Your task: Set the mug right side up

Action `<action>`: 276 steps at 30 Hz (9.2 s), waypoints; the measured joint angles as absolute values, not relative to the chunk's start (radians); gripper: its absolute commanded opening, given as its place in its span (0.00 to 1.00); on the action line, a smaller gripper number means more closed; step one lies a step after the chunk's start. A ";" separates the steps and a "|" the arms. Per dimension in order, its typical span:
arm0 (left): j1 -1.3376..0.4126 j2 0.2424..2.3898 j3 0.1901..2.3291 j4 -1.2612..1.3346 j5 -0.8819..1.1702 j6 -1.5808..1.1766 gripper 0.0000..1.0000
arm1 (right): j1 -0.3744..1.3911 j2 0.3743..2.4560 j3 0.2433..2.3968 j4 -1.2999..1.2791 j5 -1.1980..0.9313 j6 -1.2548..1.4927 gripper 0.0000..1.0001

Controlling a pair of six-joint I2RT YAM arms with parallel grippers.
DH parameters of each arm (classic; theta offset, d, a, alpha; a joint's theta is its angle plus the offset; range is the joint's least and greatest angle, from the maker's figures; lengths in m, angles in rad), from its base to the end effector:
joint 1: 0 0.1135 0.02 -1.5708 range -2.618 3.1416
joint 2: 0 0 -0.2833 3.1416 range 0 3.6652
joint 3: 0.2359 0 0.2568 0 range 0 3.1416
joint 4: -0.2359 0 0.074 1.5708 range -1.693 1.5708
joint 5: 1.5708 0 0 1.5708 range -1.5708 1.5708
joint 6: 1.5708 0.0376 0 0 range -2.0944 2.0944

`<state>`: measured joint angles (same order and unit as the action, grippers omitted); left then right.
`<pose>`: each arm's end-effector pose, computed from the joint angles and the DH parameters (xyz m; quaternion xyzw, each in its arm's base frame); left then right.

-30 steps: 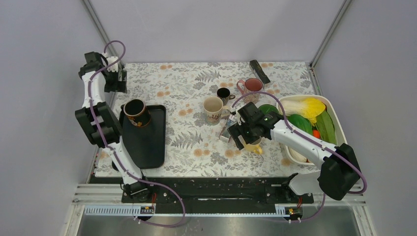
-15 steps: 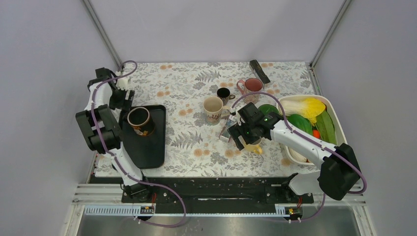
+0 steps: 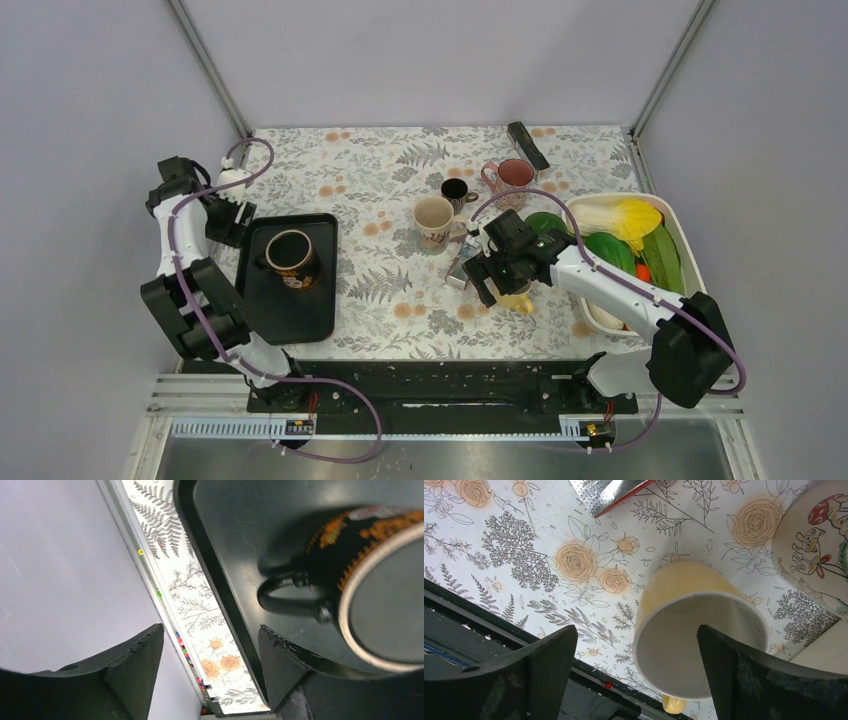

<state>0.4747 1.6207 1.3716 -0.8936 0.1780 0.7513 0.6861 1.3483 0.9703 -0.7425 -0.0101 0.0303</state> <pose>0.3028 0.1481 0.2921 0.1529 0.9614 0.0507 0.2230 0.2011 0.1652 0.2530 -0.3150 0.9225 0.0829 0.2074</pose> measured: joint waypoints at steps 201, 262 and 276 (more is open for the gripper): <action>-0.098 1.156 1.279 -0.442 0.813 -0.953 0.00 | 1.231 1.743 0.849 1.436 0.353 -1.124 0.99; -0.045 1.100 1.173 -0.411 0.774 -0.862 0.82 | 1.169 1.888 1.061 1.326 0.677 -1.288 0.00; 0.163 1.084 1.388 -0.665 0.761 -0.372 0.99 | 1.154 1.661 1.053 0.836 0.690 -1.062 0.00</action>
<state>0.1631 1.0843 1.3884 -0.6651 0.7612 -0.3717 1.1542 1.6608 1.0531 0.8364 0.6903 -1.0622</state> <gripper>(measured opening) 0.988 0.227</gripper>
